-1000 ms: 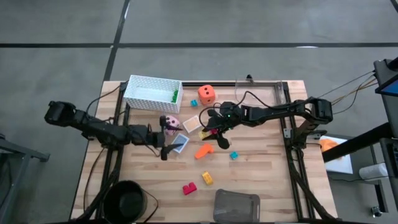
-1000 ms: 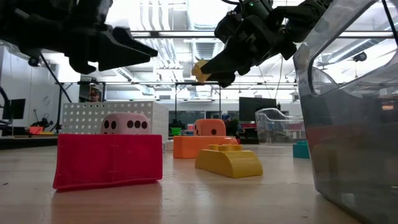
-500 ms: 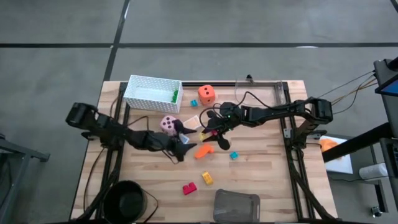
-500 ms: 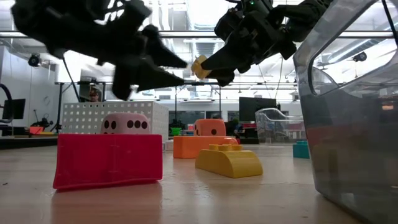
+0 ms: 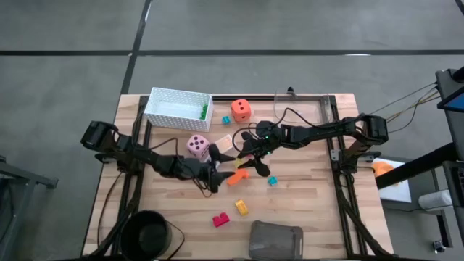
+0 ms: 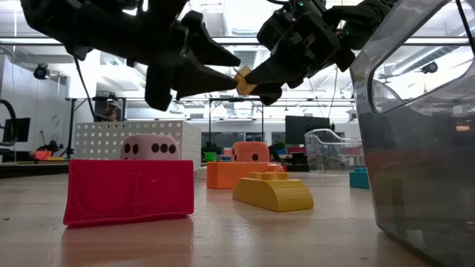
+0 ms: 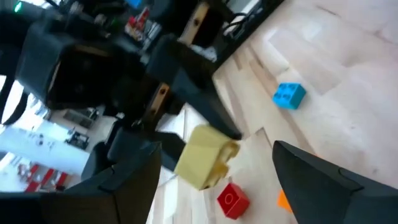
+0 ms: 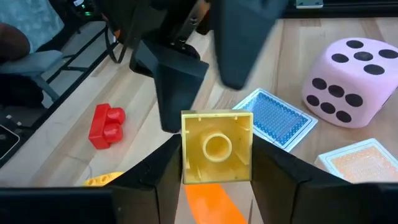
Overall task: Pick & Place Toys
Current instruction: Put the small light yellow game piece into the white bin
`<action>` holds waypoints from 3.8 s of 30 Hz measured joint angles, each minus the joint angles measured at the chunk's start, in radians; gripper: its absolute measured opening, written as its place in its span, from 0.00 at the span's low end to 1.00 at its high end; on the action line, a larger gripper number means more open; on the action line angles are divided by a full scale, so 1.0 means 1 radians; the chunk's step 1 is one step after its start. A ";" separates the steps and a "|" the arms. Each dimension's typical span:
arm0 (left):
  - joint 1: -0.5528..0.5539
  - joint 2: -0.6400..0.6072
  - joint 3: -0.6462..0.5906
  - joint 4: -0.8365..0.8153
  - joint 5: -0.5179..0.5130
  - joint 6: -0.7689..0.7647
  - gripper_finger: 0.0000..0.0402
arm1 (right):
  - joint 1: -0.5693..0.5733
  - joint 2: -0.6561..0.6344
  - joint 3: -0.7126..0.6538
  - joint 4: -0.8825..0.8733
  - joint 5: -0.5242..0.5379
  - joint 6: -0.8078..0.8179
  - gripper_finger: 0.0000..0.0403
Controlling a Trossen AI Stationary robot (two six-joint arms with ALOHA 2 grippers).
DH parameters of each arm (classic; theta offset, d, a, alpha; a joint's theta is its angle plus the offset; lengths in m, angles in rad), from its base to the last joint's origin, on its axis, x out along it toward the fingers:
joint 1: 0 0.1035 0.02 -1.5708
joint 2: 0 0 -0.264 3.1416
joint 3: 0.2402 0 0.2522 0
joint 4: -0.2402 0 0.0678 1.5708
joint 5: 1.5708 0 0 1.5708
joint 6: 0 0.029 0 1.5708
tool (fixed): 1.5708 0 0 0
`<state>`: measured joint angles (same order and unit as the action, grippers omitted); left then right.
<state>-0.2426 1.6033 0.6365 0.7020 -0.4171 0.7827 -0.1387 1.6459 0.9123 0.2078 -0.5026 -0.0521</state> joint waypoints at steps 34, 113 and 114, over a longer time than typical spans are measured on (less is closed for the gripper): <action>0.014 0.098 0.102 -0.111 -0.063 0.022 0.36 | 0.017 -0.001 -0.001 -0.008 0.001 -0.007 0.15; 0.639 -0.402 -0.234 -0.098 -0.021 -0.909 0.36 | -0.013 -0.270 -0.570 0.645 -0.089 0.121 0.48; 0.655 -0.400 -0.229 -0.124 -0.020 -0.922 0.36 | -0.013 -0.270 -0.571 0.645 -0.089 0.121 0.48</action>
<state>0.4129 1.2034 0.4072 0.5778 -0.4376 -0.1390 -0.1520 1.3758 0.3418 0.8528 -0.5919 0.0685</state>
